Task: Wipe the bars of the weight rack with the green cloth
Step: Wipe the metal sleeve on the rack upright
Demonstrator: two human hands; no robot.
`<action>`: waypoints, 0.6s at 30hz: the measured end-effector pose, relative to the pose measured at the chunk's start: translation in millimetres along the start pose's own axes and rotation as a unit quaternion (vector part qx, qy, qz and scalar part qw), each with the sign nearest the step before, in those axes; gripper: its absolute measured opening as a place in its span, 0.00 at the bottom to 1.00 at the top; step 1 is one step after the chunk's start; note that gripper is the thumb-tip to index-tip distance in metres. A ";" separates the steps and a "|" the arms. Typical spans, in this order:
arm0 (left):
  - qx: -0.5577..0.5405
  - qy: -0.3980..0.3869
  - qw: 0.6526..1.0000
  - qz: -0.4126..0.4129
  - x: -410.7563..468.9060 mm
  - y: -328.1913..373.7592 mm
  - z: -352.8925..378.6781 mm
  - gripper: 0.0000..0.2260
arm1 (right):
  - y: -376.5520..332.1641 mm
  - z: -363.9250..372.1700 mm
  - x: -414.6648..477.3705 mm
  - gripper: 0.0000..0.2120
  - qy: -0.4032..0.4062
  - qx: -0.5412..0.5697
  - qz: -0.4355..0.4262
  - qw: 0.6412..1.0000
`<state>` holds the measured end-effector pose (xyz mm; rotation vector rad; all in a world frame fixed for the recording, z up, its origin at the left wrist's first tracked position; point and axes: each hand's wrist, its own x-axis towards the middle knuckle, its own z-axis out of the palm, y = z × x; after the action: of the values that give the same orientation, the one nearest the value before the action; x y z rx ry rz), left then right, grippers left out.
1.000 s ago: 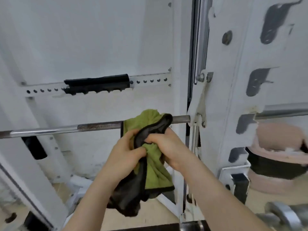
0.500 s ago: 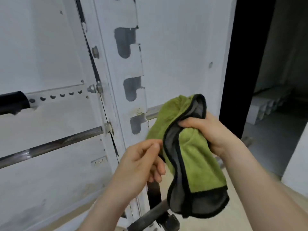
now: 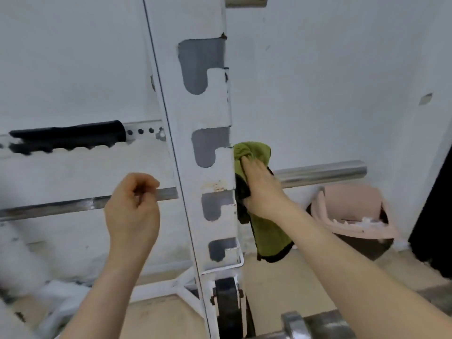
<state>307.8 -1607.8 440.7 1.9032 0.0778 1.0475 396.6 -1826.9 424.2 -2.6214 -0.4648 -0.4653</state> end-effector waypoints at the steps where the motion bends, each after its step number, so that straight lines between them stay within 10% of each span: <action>1: 0.070 -0.040 0.996 -0.024 16.6 -19.8 4.8 0.17 | 1.4 14.2 10.8 0.39 -0.008 -0.066 0.005 0.998; 6: 0.403 -0.291 0.862 0.098 48.6 -71.1 33.9 0.11 | -11.6 26.1 31.0 0.30 0.003 -0.147 0.041 0.988; 12: 0.379 -0.190 0.880 0.213 48.5 -104.2 29.1 0.12 | 30.8 28.3 19.5 0.34 0.039 -0.226 0.029 0.973; 18: 0.290 -0.263 0.912 0.120 44.6 -90.2 14.9 0.27 | 59.6 8.4 12.3 0.31 0.066 -0.250 0.191 0.947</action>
<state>377.8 -1547.3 398.4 2.7418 -0.1807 0.6636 432.9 -1870.5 400.7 -3.0281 0.2435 -0.6922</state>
